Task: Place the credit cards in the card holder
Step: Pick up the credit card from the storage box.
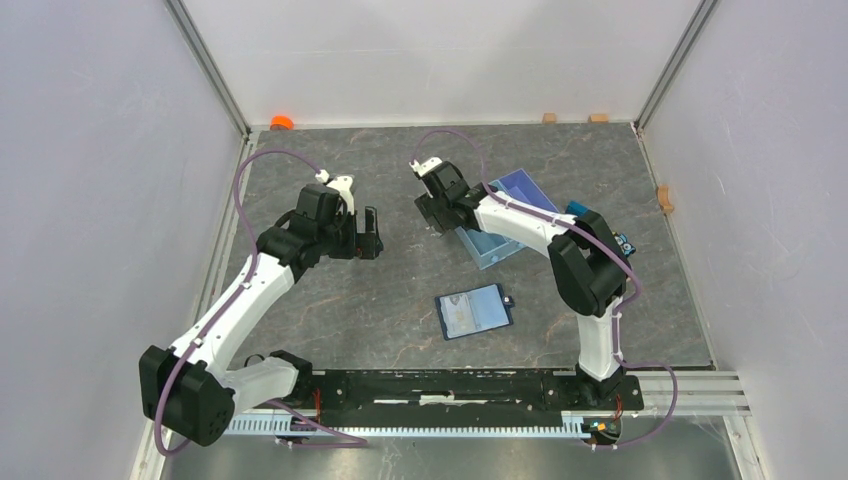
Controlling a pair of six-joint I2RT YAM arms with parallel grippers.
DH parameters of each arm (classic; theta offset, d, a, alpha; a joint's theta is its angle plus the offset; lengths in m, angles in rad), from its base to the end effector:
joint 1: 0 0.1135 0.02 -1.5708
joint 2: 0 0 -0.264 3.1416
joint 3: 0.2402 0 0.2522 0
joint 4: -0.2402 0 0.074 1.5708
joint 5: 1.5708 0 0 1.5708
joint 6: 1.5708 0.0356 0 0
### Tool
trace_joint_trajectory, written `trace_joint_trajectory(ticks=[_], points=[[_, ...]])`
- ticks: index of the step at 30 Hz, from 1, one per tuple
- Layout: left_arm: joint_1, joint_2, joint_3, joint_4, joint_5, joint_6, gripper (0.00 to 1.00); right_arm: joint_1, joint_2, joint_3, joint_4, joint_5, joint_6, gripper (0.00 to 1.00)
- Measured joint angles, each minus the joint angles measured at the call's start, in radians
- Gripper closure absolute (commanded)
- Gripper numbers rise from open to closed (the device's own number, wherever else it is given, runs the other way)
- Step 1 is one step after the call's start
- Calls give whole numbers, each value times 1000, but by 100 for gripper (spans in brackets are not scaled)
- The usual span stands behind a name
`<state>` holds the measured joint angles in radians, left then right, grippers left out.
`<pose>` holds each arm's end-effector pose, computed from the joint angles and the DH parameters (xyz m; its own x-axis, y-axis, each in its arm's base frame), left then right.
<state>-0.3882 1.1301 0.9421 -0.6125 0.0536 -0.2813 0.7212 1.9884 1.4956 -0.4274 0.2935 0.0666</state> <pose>0.2173 -0.0909 0.2868 -0.7527 0.0083 -0.6583 0.2119 0.9498 -0.2302 0.3348 0.2806 0.2058 -0.6296 -0.4687 -0.6196 -0.4596 0.8677 -0.1894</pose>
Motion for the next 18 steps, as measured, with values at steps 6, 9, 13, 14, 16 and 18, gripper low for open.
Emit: trace_joint_trajectory(ticks=[6, 9, 13, 14, 16, 18], points=[[0, -7, 0, 0, 0, 0, 0, 9, -10, -2, -2, 26, 8, 37], [0, -7, 0, 0, 0, 0, 0, 12, -21, -3, -2, 32, 11, 46], [0, -7, 0, 0, 0, 0, 0, 12, -42, -3, -1, 38, 16, 61], [0, -7, 0, 0, 0, 0, 0, 12, -44, -3, -1, 41, 15, 64], [0, -7, 0, 0, 0, 0, 0, 12, -48, -3, 0, 43, 18, 68], [0, -7, 0, 0, 0, 0, 0, 13, -50, -3, 0, 48, 18, 73]])
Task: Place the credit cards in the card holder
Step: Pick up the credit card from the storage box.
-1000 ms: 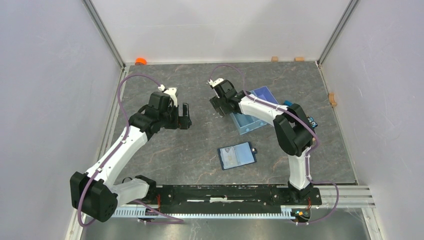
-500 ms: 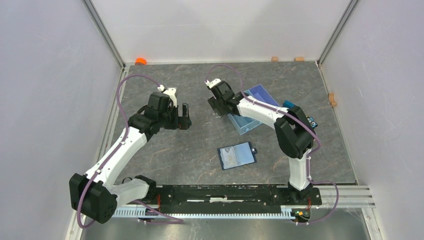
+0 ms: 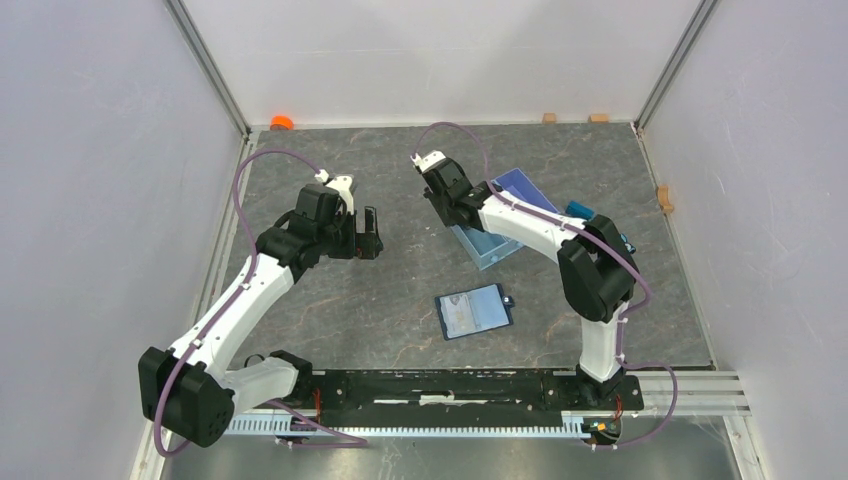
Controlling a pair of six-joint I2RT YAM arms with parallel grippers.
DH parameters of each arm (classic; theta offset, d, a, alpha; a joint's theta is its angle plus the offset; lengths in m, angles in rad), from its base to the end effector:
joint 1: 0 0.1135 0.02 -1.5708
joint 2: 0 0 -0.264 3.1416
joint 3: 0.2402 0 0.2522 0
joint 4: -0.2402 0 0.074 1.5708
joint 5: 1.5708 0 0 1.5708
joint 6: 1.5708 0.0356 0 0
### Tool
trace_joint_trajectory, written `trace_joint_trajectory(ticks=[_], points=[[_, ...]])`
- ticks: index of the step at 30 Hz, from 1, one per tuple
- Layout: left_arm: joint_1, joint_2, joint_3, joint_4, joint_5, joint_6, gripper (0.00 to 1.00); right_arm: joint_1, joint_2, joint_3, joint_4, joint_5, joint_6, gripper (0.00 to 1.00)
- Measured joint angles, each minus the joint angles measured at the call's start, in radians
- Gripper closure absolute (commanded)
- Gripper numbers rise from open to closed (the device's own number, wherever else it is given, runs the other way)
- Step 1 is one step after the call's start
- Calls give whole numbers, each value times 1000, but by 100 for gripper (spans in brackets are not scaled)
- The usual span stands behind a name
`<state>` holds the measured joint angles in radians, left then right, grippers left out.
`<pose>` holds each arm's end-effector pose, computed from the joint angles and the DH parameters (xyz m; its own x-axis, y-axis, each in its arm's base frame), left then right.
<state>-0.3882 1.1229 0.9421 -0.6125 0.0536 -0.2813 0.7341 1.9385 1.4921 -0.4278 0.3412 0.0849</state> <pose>0.2161 -0.0904 0.2884 -0.7483 0.0065 -0.6633 0.2134 0.9492 -0.2314 0.3278 0.2797 0.2257 -0.6074 -0.4405 -0.6611 -0.4219 0.8840 -0.2013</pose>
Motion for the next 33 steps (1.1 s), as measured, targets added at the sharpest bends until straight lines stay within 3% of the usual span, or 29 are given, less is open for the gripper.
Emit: trace_joint_trajectory(ticks=[8, 14, 21, 26, 33], points=[[0, 0, 0, 0, 0, 0, 0, 0, -31, -12, 2, 24, -2, 99], [0, -9, -6, 5, 10, 2, 2, 2, -99, -50, 0, 64, -12, 100], [-3, -62, -47, 67, 146, 37, 3, 10, -344, -79, -29, 56, -49, 100], [-48, -80, -62, 132, 301, 61, 4, 10, -510, -108, -84, -88, -71, 100], [-224, -90, -99, 212, 486, 91, 0, 10, -658, -317, -140, -583, -82, 100]])
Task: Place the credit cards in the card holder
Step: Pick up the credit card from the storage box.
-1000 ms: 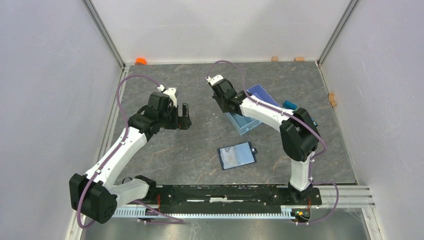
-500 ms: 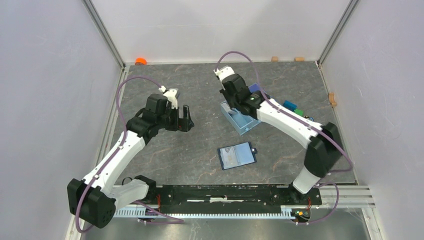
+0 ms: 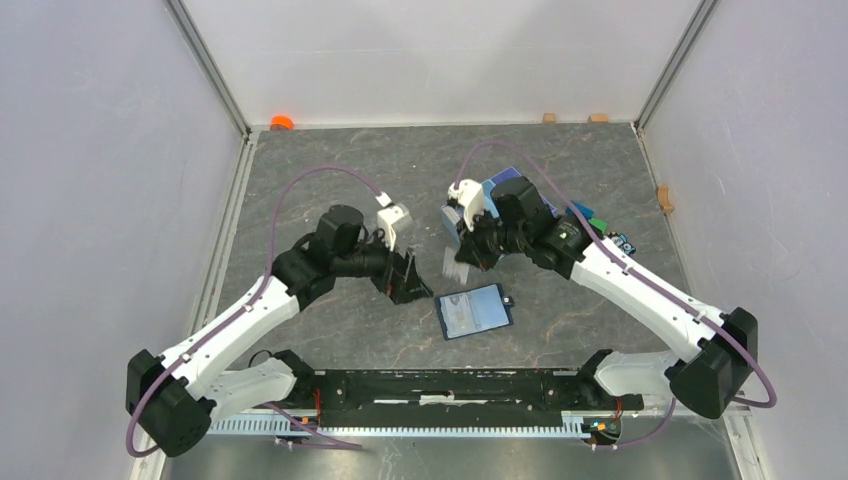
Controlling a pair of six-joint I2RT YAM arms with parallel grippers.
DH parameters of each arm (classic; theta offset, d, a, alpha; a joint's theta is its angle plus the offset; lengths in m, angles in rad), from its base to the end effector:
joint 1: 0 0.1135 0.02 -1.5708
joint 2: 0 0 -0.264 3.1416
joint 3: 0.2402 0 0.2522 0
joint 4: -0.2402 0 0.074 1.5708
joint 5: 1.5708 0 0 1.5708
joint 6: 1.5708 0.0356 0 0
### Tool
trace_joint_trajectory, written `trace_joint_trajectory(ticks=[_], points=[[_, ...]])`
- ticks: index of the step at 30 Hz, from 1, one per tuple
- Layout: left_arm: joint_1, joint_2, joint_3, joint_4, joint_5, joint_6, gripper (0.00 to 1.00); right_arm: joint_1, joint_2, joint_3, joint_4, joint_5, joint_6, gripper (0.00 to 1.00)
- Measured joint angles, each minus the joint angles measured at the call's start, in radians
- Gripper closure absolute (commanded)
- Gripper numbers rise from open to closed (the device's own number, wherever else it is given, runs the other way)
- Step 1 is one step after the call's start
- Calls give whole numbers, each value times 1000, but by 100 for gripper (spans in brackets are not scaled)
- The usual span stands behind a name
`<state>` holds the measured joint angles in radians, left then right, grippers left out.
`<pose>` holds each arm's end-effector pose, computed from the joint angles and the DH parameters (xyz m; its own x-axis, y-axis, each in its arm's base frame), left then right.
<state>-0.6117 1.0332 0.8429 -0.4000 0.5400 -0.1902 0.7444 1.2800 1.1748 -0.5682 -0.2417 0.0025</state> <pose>0.1725 -0.1434 0.2947 -0.6067 0.2275 -0.7617 0.7409 0.5091 -0.4381 0.1995 0.1954 0.3327 -0.4607 -0.4211 -0.7813 -0.7943 0.5884 0.1512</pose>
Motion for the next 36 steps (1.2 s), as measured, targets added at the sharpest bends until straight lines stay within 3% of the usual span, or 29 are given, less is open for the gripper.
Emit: trace_joint_trajectory(ticks=[6, 8, 10, 12, 14, 16, 18, 20, 22, 27, 31, 36], points=[[-126, 14, -18, 29, 117, 13, 2, 9, -52, -110, -12, -351, 25, 100], [-149, 23, -18, 38, 130, 14, 10, 10, -67, -127, -5, -428, 37, 100], [-170, 34, -18, 40, 151, 15, 22, 11, -79, -136, 11, -484, 50, 100], [-188, 41, -18, 41, 163, 17, 41, 11, -87, -144, 33, -528, 61, 100], [-203, 45, -18, 39, 170, 19, 76, 11, -91, -151, 55, -565, 75, 98], [-216, 48, -18, 36, 171, 20, 97, 11, -97, -158, 74, -591, 86, 76], [-227, 50, -18, 36, 174, 18, 98, 11, -101, -158, 84, -594, 93, 42], [-238, 45, -19, 51, 175, 9, 98, 10, -105, -158, 84, -580, 99, 29], [-241, 26, -42, 95, 163, -27, 98, 1, -118, -163, 95, -554, 102, 26], [-243, -104, -174, 259, 84, -177, 98, -51, -236, -276, 202, -486, 185, 29], [-248, -185, -249, 406, 13, -300, 98, -58, -307, -422, 368, -481, 308, 44], [-262, -167, -270, 497, -27, -384, 98, -58, -338, -578, 613, -509, 500, 62]])
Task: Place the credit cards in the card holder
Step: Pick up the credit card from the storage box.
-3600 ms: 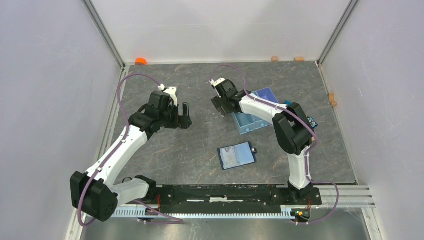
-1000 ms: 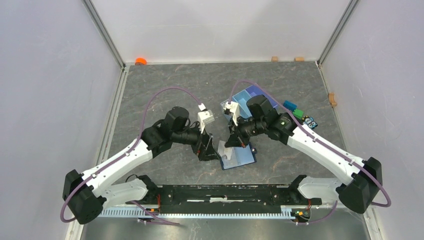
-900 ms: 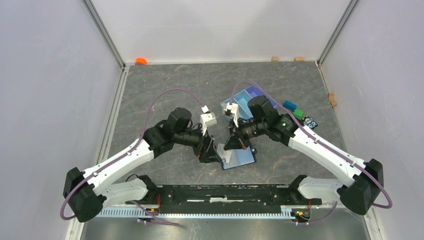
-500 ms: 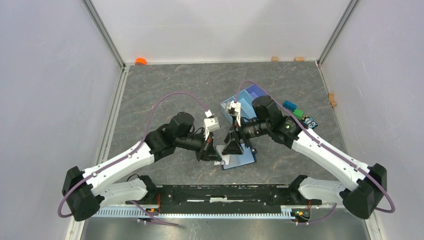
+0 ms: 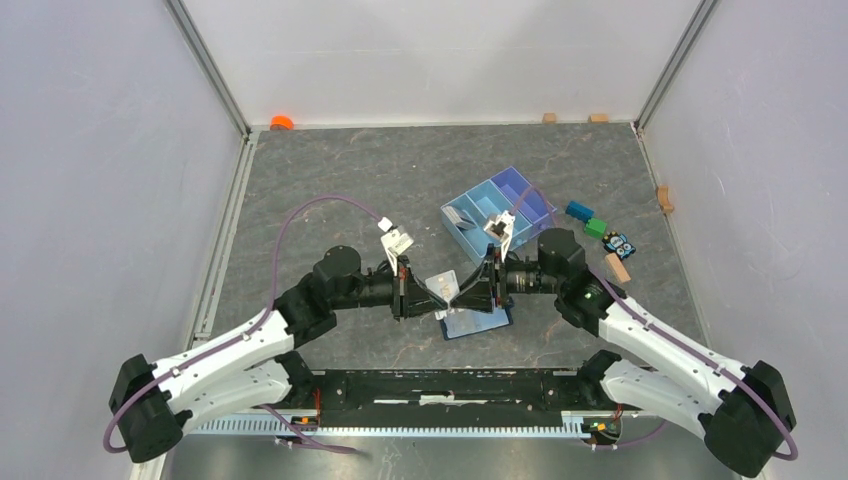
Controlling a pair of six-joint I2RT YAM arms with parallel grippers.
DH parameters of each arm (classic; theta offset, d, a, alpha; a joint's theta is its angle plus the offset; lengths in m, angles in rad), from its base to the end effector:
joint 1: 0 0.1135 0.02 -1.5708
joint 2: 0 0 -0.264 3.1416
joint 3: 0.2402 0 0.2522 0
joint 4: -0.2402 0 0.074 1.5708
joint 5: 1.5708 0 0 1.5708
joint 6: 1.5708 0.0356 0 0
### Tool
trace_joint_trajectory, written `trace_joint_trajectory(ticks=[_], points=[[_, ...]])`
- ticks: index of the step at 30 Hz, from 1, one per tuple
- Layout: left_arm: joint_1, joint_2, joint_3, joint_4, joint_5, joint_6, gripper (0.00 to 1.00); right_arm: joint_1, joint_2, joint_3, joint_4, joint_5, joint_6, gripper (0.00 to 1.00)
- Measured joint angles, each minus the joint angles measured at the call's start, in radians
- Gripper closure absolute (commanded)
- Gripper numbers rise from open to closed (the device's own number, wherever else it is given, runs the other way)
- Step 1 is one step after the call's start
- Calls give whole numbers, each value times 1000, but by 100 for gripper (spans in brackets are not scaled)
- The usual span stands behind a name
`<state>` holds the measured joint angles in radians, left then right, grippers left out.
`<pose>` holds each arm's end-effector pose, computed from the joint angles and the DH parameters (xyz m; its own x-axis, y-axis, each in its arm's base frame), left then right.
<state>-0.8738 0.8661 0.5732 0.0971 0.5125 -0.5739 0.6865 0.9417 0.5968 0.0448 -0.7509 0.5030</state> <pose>0.1175 -0.1675 0.2809 -0.6353 0.0218 -0.7720 0.7527 0.2411 -0.6126 0.1478 0.1525 0.2710 -0.6667 -0.0907 -0.7398 -0.7375 0.2238 0.6372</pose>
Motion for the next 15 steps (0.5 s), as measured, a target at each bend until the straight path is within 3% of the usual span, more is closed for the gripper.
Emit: trace_joint_trajectory(ticks=[3, 7, 8, 13, 15], points=[[-16, 21, -7, 31, -10, -28, 98, 1, -19, -41, 105, -4, 81, 68], [-33, 31, -8, 54, -16, -50, 98, 1, -36, -53, 182, -5, 134, 100], [-34, 33, -8, 58, -20, -54, 94, 2, -42, -55, 190, -8, 141, 100], [-39, 58, -8, 54, -57, -83, 33, 1, -65, -60, 140, 39, 134, 100], [-43, 63, -8, 27, -96, -93, 21, -6, -66, -56, 57, 108, 110, 100]])
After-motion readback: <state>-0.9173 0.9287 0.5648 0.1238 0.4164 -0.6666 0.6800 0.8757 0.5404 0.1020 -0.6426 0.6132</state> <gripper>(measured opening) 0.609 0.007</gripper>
